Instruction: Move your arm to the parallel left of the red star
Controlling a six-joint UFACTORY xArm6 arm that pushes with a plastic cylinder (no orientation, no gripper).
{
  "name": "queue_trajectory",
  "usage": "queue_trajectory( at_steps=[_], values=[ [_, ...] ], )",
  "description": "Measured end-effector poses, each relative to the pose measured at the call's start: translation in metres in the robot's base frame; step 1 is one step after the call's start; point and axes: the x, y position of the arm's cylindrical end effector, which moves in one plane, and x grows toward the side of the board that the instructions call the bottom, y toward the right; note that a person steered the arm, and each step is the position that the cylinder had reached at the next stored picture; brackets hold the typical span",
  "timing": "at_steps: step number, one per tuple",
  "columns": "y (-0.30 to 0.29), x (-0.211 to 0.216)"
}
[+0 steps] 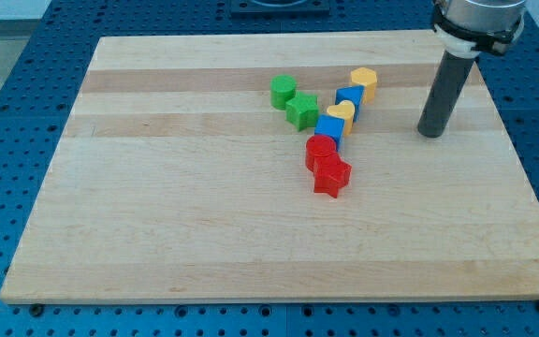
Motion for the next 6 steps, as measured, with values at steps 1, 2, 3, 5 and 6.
queue_trajectory(
  at_steps=[1, 2, 3, 5, 6],
  values=[
    [-0.008, 0.000],
    [-0.031, 0.027],
    [-0.047, 0.072],
    [-0.144, 0.155],
    [-0.223, 0.160]
  ],
)
